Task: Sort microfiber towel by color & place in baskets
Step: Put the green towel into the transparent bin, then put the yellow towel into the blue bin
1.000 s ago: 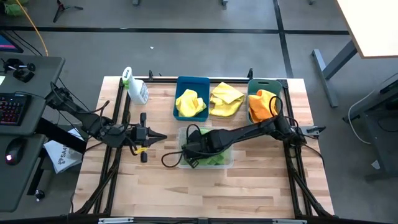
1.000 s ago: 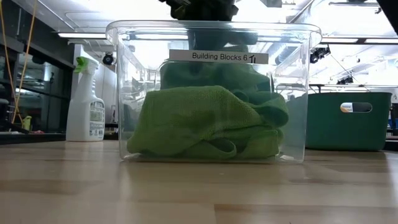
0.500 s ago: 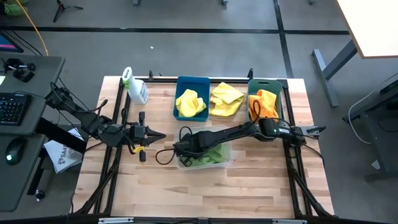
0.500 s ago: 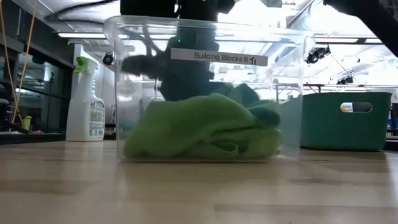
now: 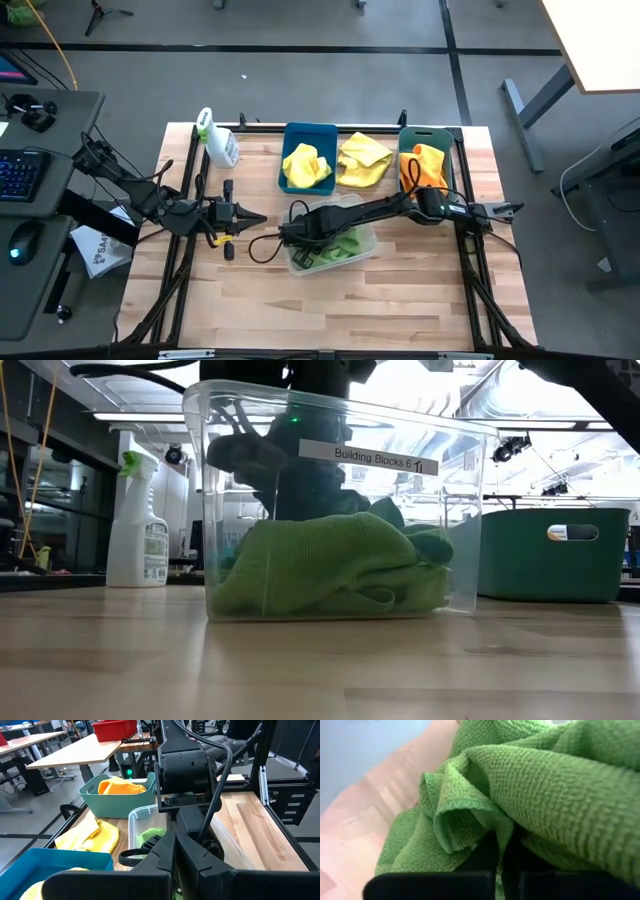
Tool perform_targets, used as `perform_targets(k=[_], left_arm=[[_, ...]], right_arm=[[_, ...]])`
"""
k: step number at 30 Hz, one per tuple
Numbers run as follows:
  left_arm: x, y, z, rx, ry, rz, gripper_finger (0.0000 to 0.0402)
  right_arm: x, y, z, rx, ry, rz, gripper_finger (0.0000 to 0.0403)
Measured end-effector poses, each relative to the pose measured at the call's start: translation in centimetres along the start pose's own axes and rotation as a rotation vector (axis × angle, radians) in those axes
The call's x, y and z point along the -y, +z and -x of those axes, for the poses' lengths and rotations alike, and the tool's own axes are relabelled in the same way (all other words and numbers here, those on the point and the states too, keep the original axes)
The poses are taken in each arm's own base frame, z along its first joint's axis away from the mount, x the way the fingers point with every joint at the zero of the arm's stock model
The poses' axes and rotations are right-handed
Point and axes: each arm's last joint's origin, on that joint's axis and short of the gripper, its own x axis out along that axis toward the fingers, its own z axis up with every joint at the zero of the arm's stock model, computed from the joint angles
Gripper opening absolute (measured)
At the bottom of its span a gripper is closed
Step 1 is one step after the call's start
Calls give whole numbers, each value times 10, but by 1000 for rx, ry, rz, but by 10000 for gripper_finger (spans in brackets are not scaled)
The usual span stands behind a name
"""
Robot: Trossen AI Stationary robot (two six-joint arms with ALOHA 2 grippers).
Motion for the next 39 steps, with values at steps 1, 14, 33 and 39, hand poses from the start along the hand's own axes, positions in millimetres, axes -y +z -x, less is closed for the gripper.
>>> perform_targets(k=[1, 14, 33, 39], left_arm=[[0, 0, 0, 0, 0, 0, 1], [0, 0, 0, 0, 0, 0, 1], [0, 0, 0, 0, 0, 1, 1], [0, 0, 0, -3, 0, 5, 1]], right_arm=[[0, 0, 0, 4, -4, -6, 1], [-6, -8, 21, -36, 74, 30, 155], [11, -28, 144, 32, 317, 189, 284], [28, -45, 165, 18, 162, 376, 284]])
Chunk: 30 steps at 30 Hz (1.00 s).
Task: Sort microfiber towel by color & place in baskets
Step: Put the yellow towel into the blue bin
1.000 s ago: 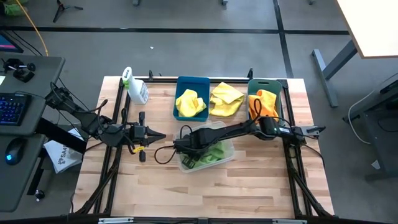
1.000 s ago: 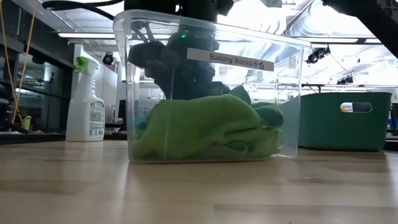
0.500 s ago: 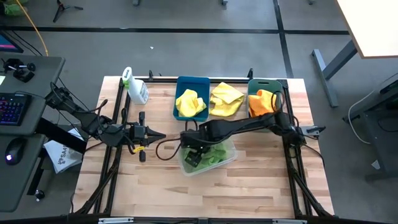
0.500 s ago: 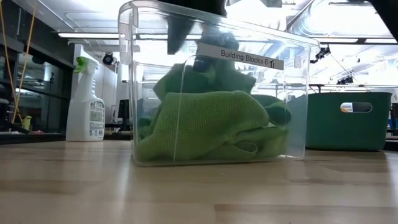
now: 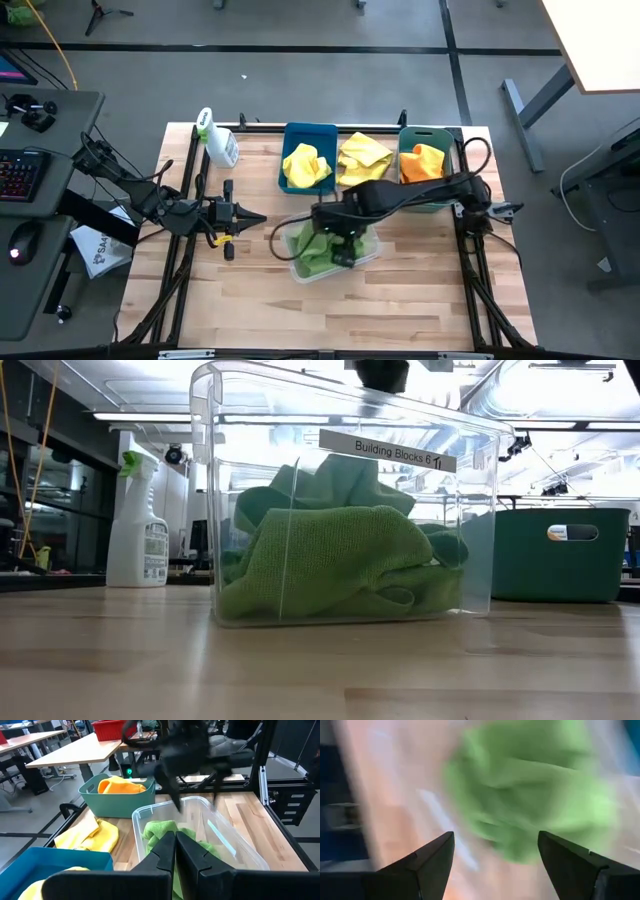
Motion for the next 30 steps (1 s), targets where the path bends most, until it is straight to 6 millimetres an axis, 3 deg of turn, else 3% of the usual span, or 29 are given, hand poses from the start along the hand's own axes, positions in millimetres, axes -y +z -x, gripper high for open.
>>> perform_targets(k=[4, 8, 11, 14, 18, 21, 24, 30], left_arm=[[0, -1, 0, -5, 0, -3, 1], [0, 0, 0, -4, 0, 8, 1], [0, 0, 0, -3, 2, 34, 1], [0, -1, 0, -5, 3, 55, 1], [0, -1, 0, -5, 3, 69, 1], [0, -1, 0, -4, 3, 75, 1], [-1, 0, 0, -3, 15, 75, 1], [-2, 0, 0, 2, 52, 76, 1]], right_arm=[[14, -16, 23, 16, -296, 14, 284], [31, -25, 51, 141, -629, -24, 284], [47, -28, 68, 212, -739, -55, 284], [77, -30, 74, 237, -836, -189, 284], [133, -36, 71, 183, -861, -452, 284], [180, -42, 57, 76, -763, -596, 284], [216, -42, 36, 55, -648, -621, 284], [270, -39, 0, 217, -521, -590, 284]])
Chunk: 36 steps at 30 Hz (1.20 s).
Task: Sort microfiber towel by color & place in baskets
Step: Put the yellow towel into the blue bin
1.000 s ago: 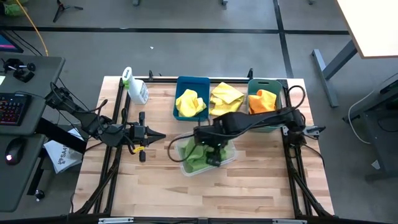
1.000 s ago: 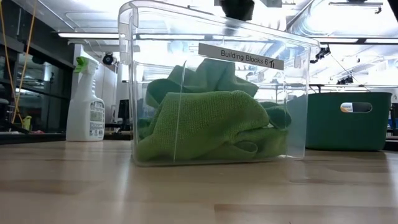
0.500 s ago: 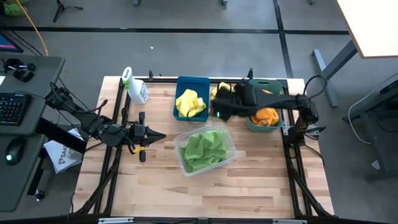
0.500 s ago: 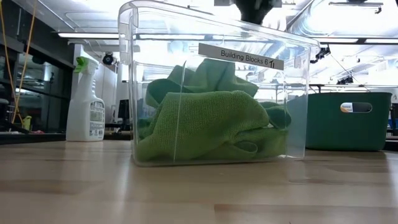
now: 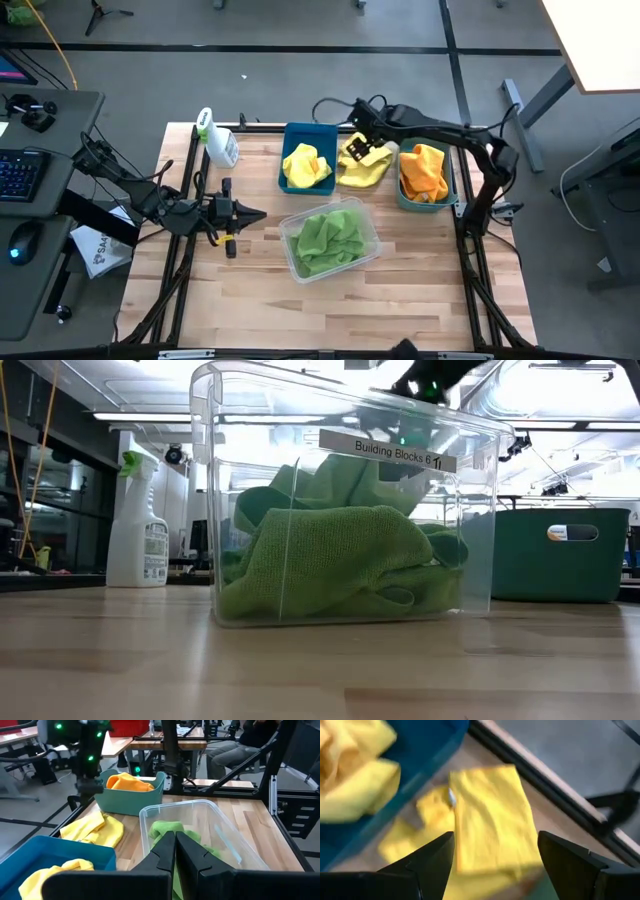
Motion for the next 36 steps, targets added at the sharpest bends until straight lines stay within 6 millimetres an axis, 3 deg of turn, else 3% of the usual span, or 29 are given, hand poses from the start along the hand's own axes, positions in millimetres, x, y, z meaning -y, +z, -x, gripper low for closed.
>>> perform_targets(k=[4, 11, 16, 22, 31, 36], left_arm=[[0, 0, 0, 0, 0, 0, 1], [-1, -3, 0, -21, 4, -36, 1], [-2, -7, 0, -53, 20, -70, 1], [-11, -11, -2, -83, 171, -118, 1], [-29, -14, -12, -139, 268, -136, 1], [-36, -13, -16, -151, 299, -144, 1]], right_arm=[[15, -1, -21, 15, 18, -26, 284], [32, -11, -39, -71, 59, -15, 284], [30, -17, -53, -44, 91, 22, 284], [24, -16, -78, -38, 103, 34, 284], [18, -24, -121, -138, 105, 61, 284], [16, -25, -131, -148, 95, 99, 266]])
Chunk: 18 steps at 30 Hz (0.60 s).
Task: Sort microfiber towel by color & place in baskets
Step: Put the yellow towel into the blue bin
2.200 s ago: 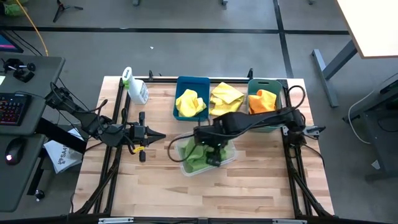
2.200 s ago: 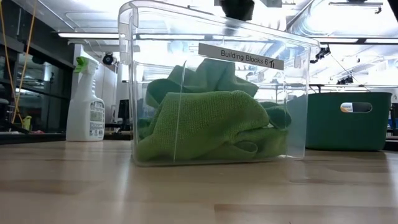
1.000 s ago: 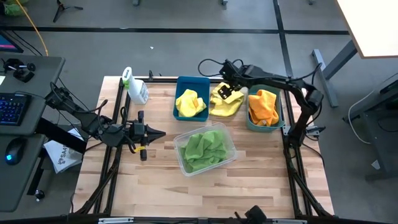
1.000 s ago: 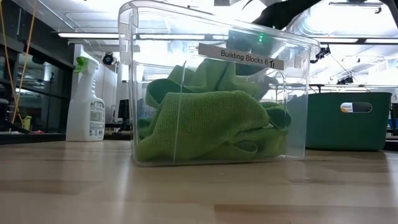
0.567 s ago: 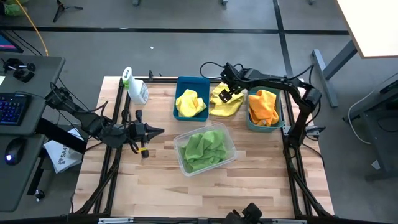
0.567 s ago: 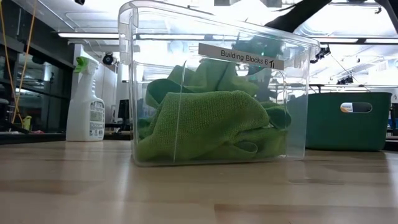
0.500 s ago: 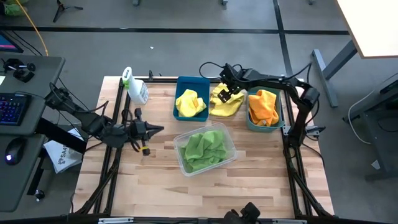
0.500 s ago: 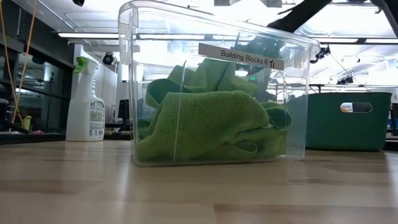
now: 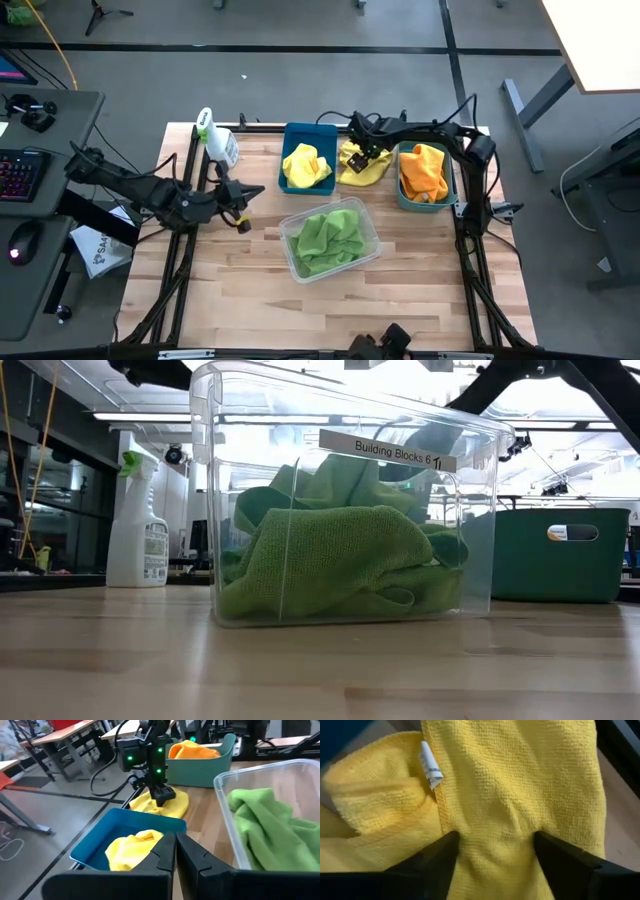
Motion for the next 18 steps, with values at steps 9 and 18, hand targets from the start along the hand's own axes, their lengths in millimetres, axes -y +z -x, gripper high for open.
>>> perform_targets(k=[9, 18], left_arm=[[-3, 9, 1, 66, 8, -95, 1], [-16, 24, 13, 198, 33, -174, 1]], right_arm=[[-11, 3, 16, -23, -84, 109, 23], [-32, 40, 130, 235, -222, 208, 5]])
